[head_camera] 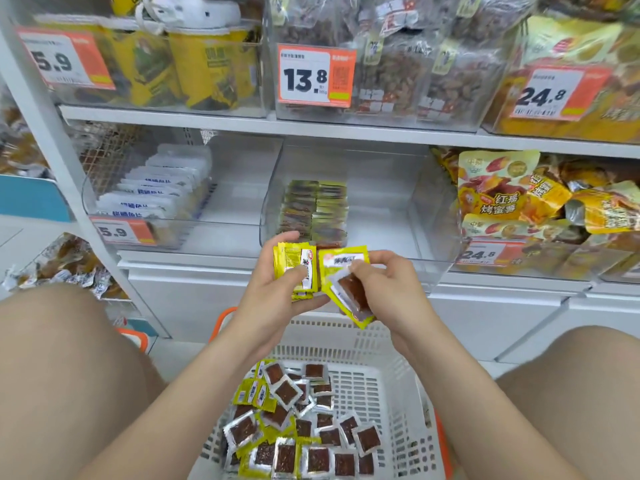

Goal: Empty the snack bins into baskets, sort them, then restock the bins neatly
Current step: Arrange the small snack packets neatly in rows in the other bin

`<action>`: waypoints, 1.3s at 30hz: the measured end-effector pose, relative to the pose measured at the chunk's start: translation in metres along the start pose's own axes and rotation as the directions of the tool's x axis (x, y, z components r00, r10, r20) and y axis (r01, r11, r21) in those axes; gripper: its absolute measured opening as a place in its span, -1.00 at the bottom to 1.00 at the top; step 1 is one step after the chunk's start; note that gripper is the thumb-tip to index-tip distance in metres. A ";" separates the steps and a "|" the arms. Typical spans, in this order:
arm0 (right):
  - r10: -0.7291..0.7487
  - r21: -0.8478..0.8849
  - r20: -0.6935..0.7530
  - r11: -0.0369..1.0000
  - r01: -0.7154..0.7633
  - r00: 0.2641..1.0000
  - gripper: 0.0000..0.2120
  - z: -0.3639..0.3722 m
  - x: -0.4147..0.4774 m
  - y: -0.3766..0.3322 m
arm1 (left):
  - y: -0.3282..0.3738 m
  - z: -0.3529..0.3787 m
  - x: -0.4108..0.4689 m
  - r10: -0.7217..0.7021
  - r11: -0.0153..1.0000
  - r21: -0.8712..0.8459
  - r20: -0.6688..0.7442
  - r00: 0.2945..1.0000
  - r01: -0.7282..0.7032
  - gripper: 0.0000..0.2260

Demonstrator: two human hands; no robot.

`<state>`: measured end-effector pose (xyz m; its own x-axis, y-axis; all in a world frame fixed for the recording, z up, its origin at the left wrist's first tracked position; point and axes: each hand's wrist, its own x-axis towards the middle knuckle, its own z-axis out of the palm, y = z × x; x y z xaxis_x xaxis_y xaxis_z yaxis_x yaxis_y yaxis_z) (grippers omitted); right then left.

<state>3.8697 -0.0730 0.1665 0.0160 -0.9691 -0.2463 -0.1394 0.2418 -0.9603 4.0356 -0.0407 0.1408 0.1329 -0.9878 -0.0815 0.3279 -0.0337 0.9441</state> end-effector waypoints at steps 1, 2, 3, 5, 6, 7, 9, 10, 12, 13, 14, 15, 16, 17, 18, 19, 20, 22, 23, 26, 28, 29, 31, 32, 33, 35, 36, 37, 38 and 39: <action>0.048 0.111 -0.013 0.993 -0.046 0.999 -0.88 0.001 -0.001 0.000 | -0.001 0.003 -0.001 0.012 1.000 -0.016 0.020 1.000 -0.012 -0.64; 0.102 0.210 0.015 0.972 -0.103 0.995 -0.86 0.003 -0.003 -0.001 | -0.002 0.006 -0.002 0.029 0.999 -0.018 0.053 0.998 -0.028 -0.64; 0.150 0.275 0.074 0.947 -0.164 0.986 -0.84 0.006 -0.006 -0.003 | -0.003 0.009 -0.003 0.050 0.999 -0.007 0.090 0.995 -0.049 -0.67; 0.212 0.286 0.175 0.923 -0.256 0.961 -0.81 0.011 -0.011 -0.003 | -0.006 0.013 -0.004 0.085 0.995 0.034 0.160 0.984 -0.091 -0.73; 0.226 0.267 0.189 0.924 -0.272 0.956 -0.81 0.012 -0.012 -0.002 | -0.007 0.015 -0.005 0.098 0.993 0.050 0.188 0.977 -0.110 -0.75; 0.233 0.250 0.188 0.928 -0.276 0.954 -0.80 0.013 -0.013 -0.002 | -0.007 0.015 -0.006 0.108 0.990 0.063 0.210 0.972 -0.124 -0.75; 0.236 0.236 0.182 0.932 -0.276 0.954 -0.82 0.011 -0.010 0.000 | -0.004 0.014 -0.008 0.111 0.987 0.085 0.245 0.963 -0.136 -0.73; 0.239 0.228 0.190 0.933 -0.279 0.952 -0.83 0.010 -0.010 0.000 | -0.003 0.012 -0.009 0.106 0.987 0.086 0.265 0.958 -0.133 -0.70; 0.236 0.202 0.227 0.938 -0.283 0.945 -0.85 0.008 -0.010 0.001 | 0.001 0.008 -0.009 0.088 0.988 0.093 0.316 0.945 -0.123 -0.61; 0.221 0.181 0.244 0.946 -0.268 0.944 -0.84 0.008 -0.011 0.001 | 0.003 0.006 -0.009 0.077 0.987 0.107 0.339 0.938 -0.120 -0.58; 0.198 0.149 0.258 0.959 -0.241 0.946 -0.83 0.007 -0.011 0.001 | 0.004 0.005 -0.009 0.073 0.987 0.111 0.345 0.936 -0.117 -0.60; 0.170 0.106 0.278 0.973 -0.206 0.945 -0.81 0.005 -0.011 0.000 | 0.006 0.004 -0.009 0.066 0.990 0.096 0.329 0.942 -0.103 -0.66; 0.147 0.056 0.302 0.984 -0.172 0.942 -0.78 0.003 -0.012 -0.001 | 0.007 0.004 -0.009 0.047 0.996 0.063 0.293 0.955 -0.069 -0.71; 0.132 0.009 0.315 0.990 -0.142 0.940 -0.77 -0.001 -0.011 -0.002 | 0.008 0.004 -0.009 0.017 0.999 0.026 0.242 0.970 -0.025 -0.75; 0.122 -0.031 0.304 0.993 -0.118 0.945 -0.77 -0.005 -0.012 -0.005 | 0.009 0.004 -0.010 -0.018 1.000 -0.006 0.180 0.984 0.019 -0.77; 0.110 -0.047 0.270 0.994 -0.101 0.957 -0.74 -0.008 -0.012 -0.007 | 0.009 0.004 -0.010 -0.051 0.998 -0.026 0.110 0.993 0.055 -0.78; 0.081 -0.032 0.213 0.997 -0.076 0.974 -0.68 -0.011 -0.010 -0.007 | 0.008 0.003 -0.010 -0.075 0.996 -0.037 0.048 0.996 0.077 -0.79; -0.086 0.000 0.037 0.996 0.086 0.996 -0.61 -0.012 -0.009 -0.007 | 0.006 0.000 -0.008 -0.097 0.994 -0.054 -0.026 0.995 0.095 -0.80; -0.224 -0.045 -0.059 0.974 0.222 0.973 -0.62 -0.011 -0.007 -0.005 | 0.006 -0.001 -0.008 -0.100 0.994 -0.055 -0.035 0.994 0.098 -0.80; -0.586 -0.255 -0.064 0.792 0.554 0.808 -0.74 -0.004 -0.010 0.004 | 0.006 0.000 -0.008 -0.079 0.996 -0.045 0.029 0.996 0.081 -0.79; -0.724 -0.386 0.129 0.593 0.707 0.678 -0.77 0.002 -0.012 0.011 | 0.007 0.004 -0.010 -0.052 0.995 -0.082 0.092 0.994 0.059 -0.74; -0.759 -0.401 0.213 0.506 0.763 0.615 -0.75 0.006 -0.014 0.014 | 0.008 0.005 -0.011 -0.041 0.992 -0.117 0.107 0.993 0.053 -0.71; -0.796 -0.375 0.305 0.405 0.834 0.524 -0.70 0.010 -0.014 0.016 | 0.010 0.004 -0.012 -0.034 0.981 -0.188 0.104 0.994 0.053 -0.66; -0.800 -0.364 0.309 0.400 0.841 0.514 -0.68 0.010 -0.014 0.014 | 0.011 0.003 -0.012 -0.032 0.975 -0.216 0.102 0.994 0.054 -0.65; -0.790 -0.350 0.288 0.439 0.827 0.541 -0.67 0.009 -0.014 0.013 | 0.011 0.002 -0.012 -0.029 0.971 -0.235 0.101 0.994 0.053 -0.65; -0.708 -0.297 0.171 0.626 0.721 0.685 -0.69 0.007 -0.014 0.010 | 0.014 0.002 -0.012 -0.016 0.969 -0.243 0.113 0.993 0.043 -0.68; -0.636 -0.244 0.086 0.732 0.635 0.767 -0.73 0.005 -0.013 0.007 | 0.016 0.002 -0.012 -0.011 0.973 -0.226 0.119 0.993 0.038 -0.69; -0.563 -0.188 0.003 0.811 0.553 0.826 -0.79 0.003 -0.010 0.006 | 0.017 0.002 -0.011 -0.010 0.980 -0.195 0.118 0.993 0.033 -0.70; -0.506 -0.157 -0.056 0.856 0.493 0.861 -0.82 0.001 -0.008 0.005 | 0.018 0.002 -0.011 -0.014 0.988 -0.150 0.104 0.994 0.029 -0.71; -0.471 -0.157 -0.073 0.876 0.457 0.879 -0.83 -0.002 -0.007 0.003 | 0.018 0.002 -0.012 -0.021 0.995 -0.101 0.079 0.997 0.029 -0.73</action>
<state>3.8670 -0.0658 0.1654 0.0075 -0.9693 0.2458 -0.2698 -0.2387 -0.9329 4.0385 -0.0301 0.1593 0.0513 -0.9958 -0.0756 0.4241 -0.0468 0.9044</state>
